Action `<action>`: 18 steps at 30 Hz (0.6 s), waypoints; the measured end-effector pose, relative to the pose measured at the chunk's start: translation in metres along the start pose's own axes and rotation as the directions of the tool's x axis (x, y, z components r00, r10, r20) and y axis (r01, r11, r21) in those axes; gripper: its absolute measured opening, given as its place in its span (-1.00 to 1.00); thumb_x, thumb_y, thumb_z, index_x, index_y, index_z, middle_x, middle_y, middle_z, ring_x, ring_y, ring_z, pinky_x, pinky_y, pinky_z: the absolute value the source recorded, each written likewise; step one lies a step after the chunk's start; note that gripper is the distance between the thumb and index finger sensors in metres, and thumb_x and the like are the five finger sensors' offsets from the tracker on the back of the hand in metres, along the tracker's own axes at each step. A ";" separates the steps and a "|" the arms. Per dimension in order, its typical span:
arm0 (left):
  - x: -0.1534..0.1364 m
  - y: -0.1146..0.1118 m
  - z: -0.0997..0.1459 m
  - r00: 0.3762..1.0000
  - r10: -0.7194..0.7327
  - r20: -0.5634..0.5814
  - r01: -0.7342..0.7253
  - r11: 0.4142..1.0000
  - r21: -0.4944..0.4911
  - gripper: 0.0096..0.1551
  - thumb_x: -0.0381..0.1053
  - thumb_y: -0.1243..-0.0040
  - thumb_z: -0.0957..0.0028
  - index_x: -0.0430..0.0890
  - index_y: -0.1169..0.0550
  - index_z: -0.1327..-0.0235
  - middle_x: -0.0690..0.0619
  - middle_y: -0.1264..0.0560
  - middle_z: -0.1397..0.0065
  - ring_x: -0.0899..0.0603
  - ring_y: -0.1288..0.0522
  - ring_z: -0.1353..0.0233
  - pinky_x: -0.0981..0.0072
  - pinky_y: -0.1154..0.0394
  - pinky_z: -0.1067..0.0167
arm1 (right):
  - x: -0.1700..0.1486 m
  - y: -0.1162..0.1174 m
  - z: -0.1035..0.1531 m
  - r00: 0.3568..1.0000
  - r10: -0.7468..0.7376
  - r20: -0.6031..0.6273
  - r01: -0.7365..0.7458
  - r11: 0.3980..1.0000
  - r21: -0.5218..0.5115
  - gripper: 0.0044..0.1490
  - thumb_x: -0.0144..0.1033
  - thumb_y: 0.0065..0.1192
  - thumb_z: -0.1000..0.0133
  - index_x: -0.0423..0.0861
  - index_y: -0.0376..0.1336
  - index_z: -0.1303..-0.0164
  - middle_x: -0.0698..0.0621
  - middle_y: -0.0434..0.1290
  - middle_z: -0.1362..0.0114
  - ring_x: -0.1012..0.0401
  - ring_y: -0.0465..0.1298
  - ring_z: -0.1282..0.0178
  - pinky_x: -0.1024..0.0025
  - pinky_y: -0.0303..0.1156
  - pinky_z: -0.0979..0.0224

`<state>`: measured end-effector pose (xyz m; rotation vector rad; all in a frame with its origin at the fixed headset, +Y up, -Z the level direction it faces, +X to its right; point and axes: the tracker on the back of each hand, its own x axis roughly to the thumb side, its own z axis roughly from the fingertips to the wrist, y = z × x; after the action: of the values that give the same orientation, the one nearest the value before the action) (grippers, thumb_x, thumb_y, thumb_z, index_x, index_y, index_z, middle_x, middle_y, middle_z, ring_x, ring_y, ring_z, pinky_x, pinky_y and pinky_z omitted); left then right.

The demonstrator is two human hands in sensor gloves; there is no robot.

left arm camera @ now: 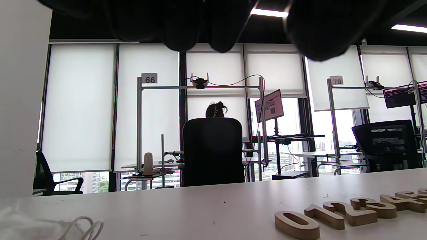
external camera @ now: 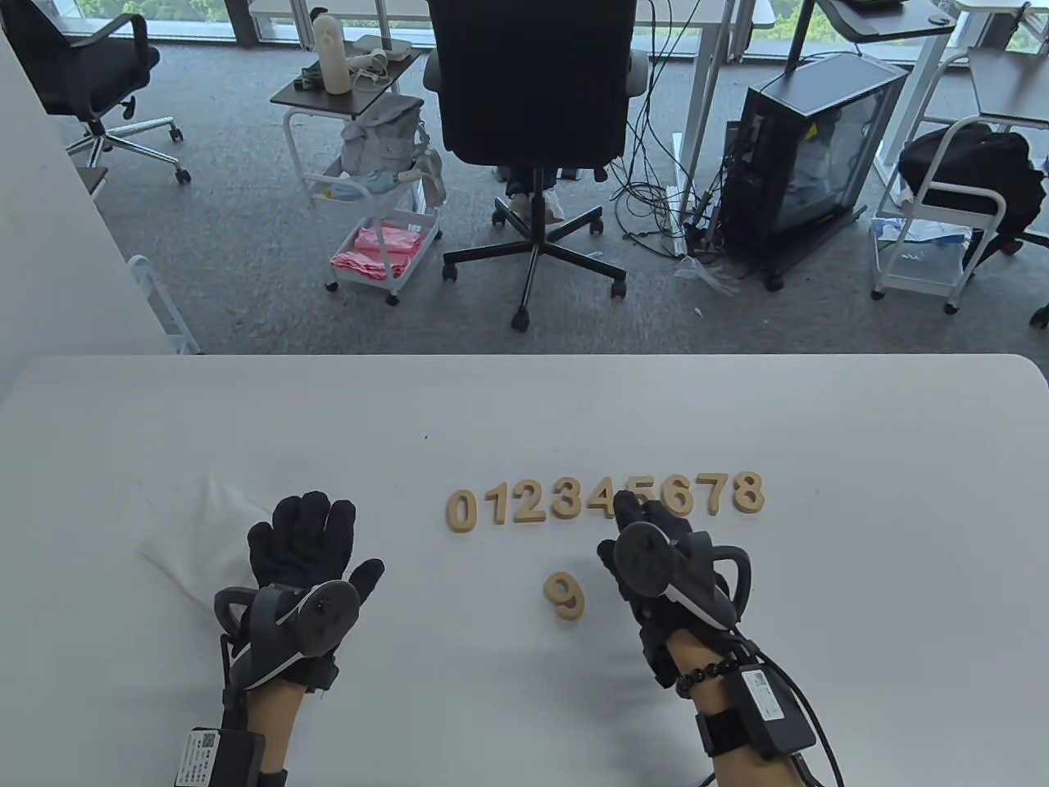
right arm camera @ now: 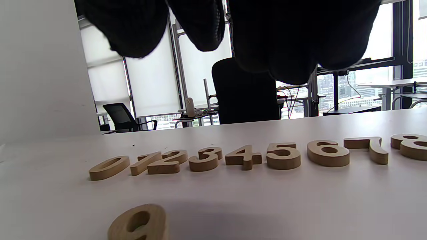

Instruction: Empty bag and arrange number blocks in order

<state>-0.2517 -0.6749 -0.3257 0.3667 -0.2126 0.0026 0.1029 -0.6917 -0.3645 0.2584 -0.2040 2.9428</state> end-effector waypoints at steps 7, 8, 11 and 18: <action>0.001 -0.002 -0.001 1.000 0.006 0.006 -0.006 1.000 -0.012 -0.08 0.28 -0.18 -0.06 -0.23 -0.35 -0.57 -0.40 -0.23 -0.63 -0.61 -0.27 -0.58 -0.64 -0.17 -0.35 | 0.041 0.035 0.002 0.996 0.068 0.050 -0.075 0.987 0.144 -0.11 0.00 0.24 -0.14 -0.15 0.13 -0.63 -0.43 0.31 -0.56 -0.37 0.45 -0.40 -0.31 0.43 -0.40; 0.002 -0.002 -0.001 1.000 0.004 0.007 -0.004 1.000 -0.015 -0.08 0.28 -0.18 -0.06 -0.23 -0.35 -0.57 -0.40 -0.23 -0.63 -0.61 -0.27 -0.58 -0.64 -0.18 -0.35 | 0.044 0.042 0.003 0.994 0.087 0.059 -0.095 0.984 0.150 -0.11 0.00 0.24 -0.14 -0.15 0.12 -0.64 -0.42 0.31 -0.56 -0.37 0.45 -0.41 -0.30 0.43 -0.40; 0.002 -0.004 -0.002 1.000 -0.006 0.009 0.006 1.000 -0.020 -0.08 0.28 -0.18 -0.06 -0.23 -0.35 -0.57 -0.40 -0.23 -0.63 -0.61 -0.27 -0.57 -0.64 -0.17 -0.35 | 0.050 0.063 0.003 0.990 0.119 0.073 -0.131 0.969 0.208 -0.10 0.01 0.23 -0.14 -0.12 0.10 -0.65 -0.43 0.30 -0.56 -0.36 0.46 -0.40 -0.29 0.43 -0.40; 0.002 -0.003 -0.002 1.000 -0.018 0.002 0.018 0.999 -0.028 -0.08 0.28 -0.18 -0.06 -0.23 -0.35 -0.57 -0.40 -0.23 -0.63 -0.61 -0.27 -0.58 -0.64 -0.17 -0.35 | 0.051 0.092 0.002 0.977 0.193 0.095 -0.213 0.932 0.294 -0.12 0.01 0.22 -0.15 -0.10 0.09 -0.64 -0.41 0.32 -0.54 -0.33 0.47 -0.37 -0.24 0.44 -0.39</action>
<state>-0.2491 -0.6770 -0.3278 0.3411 -0.2113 -0.0183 0.0363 -0.7729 -0.3640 0.3976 0.2304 3.1666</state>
